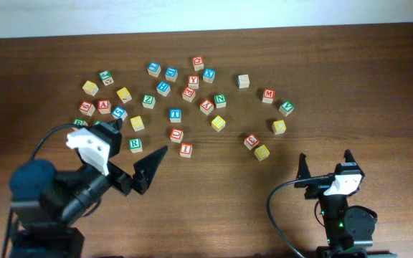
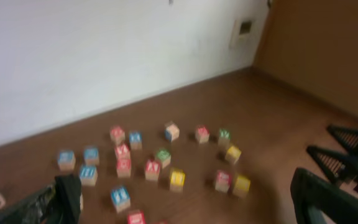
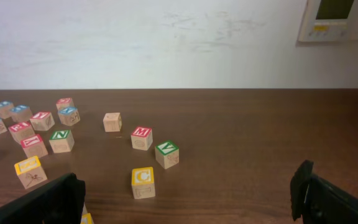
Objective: Spell out ICRA
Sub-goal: 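Move the left gripper forward over the block cluster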
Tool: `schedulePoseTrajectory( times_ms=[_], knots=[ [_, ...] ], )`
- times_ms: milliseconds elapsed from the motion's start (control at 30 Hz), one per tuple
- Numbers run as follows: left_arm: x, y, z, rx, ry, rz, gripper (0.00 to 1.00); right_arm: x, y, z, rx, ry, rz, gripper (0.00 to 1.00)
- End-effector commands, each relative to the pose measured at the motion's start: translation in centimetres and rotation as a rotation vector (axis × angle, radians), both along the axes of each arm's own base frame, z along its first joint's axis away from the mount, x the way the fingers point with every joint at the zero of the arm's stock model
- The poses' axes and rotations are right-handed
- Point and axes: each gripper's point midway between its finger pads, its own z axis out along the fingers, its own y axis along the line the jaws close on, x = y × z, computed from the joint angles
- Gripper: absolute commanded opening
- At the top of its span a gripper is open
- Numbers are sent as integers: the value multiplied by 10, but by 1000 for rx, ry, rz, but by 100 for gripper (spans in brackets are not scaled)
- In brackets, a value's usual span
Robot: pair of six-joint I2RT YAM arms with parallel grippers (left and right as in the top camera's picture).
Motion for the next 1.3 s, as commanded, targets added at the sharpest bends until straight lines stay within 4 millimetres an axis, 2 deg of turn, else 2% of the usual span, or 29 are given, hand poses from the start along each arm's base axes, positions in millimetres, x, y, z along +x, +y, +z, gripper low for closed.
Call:
schedulePoseTrajectory(
  times_ms=[0, 100, 200, 367, 500, 967, 1033, 1167, 1267],
  knots=[
    [4, -6, 28, 19, 63, -59, 99, 0, -2, -3, 3, 5, -11, 99],
    [13, 2, 19, 69, 243, -16, 99, 0, -2, -3, 3, 5, -11, 98],
    [11, -14, 14, 5, 333, -128, 99, 0, -2, -3, 3, 5, -11, 98],
    [15, -16, 11, -9, 355, -138, 99, 0, -2, -3, 3, 5, -11, 98],
    [28, 5, 1, -3, 418, 34, 99, 0, -2, -3, 3, 5, -11, 98],
    [34, 9, -1, 12, 415, 62, 99, 0, -2, -3, 3, 5, -11, 98],
    [39, 9, -9, 6, 459, 64, 99, 0, -2, -3, 3, 5, -11, 98],
    [53, 9, -35, 15, 567, 57, 99, 0, -2, -3, 3, 5, -11, 98],
    [60, 18, -46, 53, 593, 111, 99, 0, -2, -3, 3, 5, -11, 98]
  ],
)
